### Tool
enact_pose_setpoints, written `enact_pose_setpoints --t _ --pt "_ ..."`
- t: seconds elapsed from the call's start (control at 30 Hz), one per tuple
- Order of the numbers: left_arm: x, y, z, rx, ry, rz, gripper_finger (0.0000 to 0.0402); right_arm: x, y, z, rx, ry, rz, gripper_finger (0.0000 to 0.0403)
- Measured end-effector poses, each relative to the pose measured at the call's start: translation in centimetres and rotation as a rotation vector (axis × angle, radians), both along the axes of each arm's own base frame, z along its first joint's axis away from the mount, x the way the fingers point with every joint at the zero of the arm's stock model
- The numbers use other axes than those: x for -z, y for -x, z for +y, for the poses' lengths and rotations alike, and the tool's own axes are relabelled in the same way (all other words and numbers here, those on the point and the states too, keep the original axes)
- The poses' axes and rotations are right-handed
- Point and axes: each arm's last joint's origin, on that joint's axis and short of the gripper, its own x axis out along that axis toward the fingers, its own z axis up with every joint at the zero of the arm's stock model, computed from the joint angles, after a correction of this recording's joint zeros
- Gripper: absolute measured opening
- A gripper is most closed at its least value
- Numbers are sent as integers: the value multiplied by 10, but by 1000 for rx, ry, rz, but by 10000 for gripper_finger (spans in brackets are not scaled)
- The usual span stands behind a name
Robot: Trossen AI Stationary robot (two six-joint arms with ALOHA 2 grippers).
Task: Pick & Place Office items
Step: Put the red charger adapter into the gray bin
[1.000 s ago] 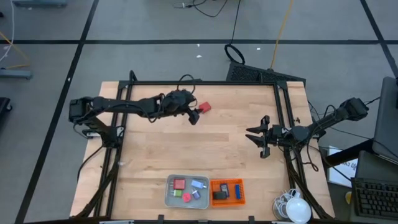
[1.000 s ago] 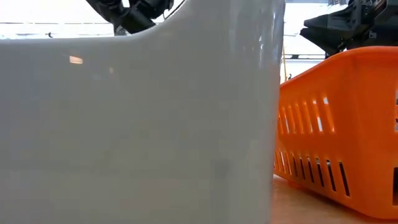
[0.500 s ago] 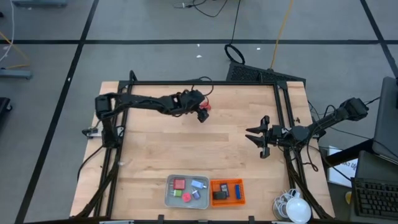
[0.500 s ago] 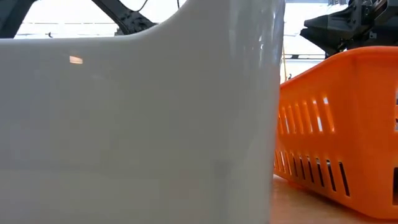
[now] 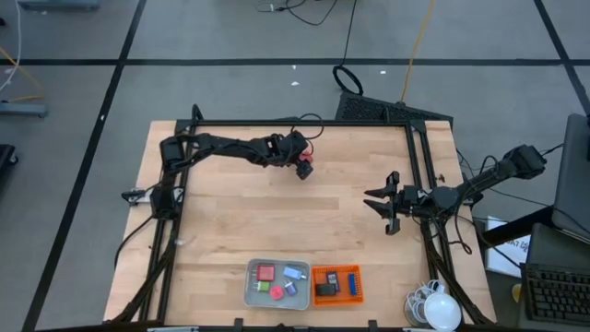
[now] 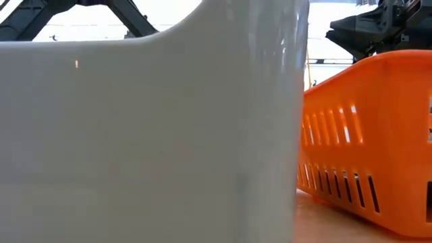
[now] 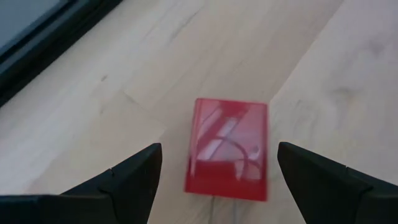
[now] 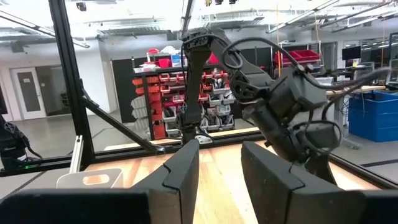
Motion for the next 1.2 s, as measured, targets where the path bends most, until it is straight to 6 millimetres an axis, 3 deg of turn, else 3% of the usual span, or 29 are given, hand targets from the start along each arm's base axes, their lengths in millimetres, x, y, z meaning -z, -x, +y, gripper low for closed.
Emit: enact_pose_setpoints --t 0.83,1.2 --pt "8 5 -1 56 18 92 320 0 0 0 -2 -2 0 112" --pt "8 4 -1 76 52 67 210 0 0 0 -2 -3 -1 112"
